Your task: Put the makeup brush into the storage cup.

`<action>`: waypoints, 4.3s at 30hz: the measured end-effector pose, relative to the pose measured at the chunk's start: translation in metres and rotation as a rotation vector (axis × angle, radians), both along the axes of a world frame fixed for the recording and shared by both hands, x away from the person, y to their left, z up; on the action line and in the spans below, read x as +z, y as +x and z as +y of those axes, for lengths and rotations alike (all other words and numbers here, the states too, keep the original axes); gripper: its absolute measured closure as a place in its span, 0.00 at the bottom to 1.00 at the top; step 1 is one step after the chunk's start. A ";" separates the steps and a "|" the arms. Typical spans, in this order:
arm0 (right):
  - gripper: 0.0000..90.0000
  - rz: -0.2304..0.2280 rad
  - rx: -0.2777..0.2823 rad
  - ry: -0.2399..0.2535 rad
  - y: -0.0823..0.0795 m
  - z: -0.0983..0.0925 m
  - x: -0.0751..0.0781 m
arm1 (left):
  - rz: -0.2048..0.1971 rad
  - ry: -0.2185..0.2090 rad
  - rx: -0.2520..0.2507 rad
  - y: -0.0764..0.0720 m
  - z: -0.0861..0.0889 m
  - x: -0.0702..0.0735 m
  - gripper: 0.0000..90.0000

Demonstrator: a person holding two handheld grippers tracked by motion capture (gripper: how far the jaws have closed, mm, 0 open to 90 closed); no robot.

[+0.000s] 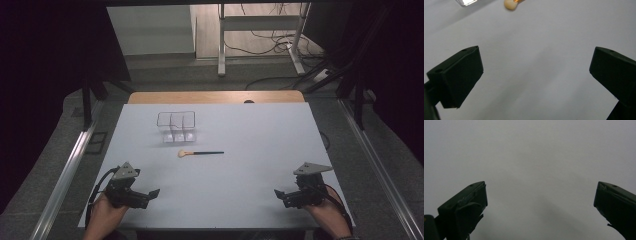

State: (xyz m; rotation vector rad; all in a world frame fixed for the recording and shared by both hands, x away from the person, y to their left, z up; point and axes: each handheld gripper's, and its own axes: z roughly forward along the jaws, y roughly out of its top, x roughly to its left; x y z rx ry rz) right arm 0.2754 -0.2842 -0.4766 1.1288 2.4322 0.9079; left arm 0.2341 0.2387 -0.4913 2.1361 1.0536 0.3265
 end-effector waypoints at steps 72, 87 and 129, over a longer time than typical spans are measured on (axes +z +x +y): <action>0.00 0.002 -0.023 0.008 0.008 0.002 0.000 | 0.044 -0.004 0.040 0.058 -0.020 0.005 0.00; 0.00 0.004 -0.037 0.016 0.009 0.001 0.000 | 0.046 -0.015 0.013 0.079 -0.032 0.008 0.00; 0.00 0.013 -0.036 0.030 0.010 0.001 -0.002 | 0.079 0.082 -0.103 0.124 -0.074 0.007 0.00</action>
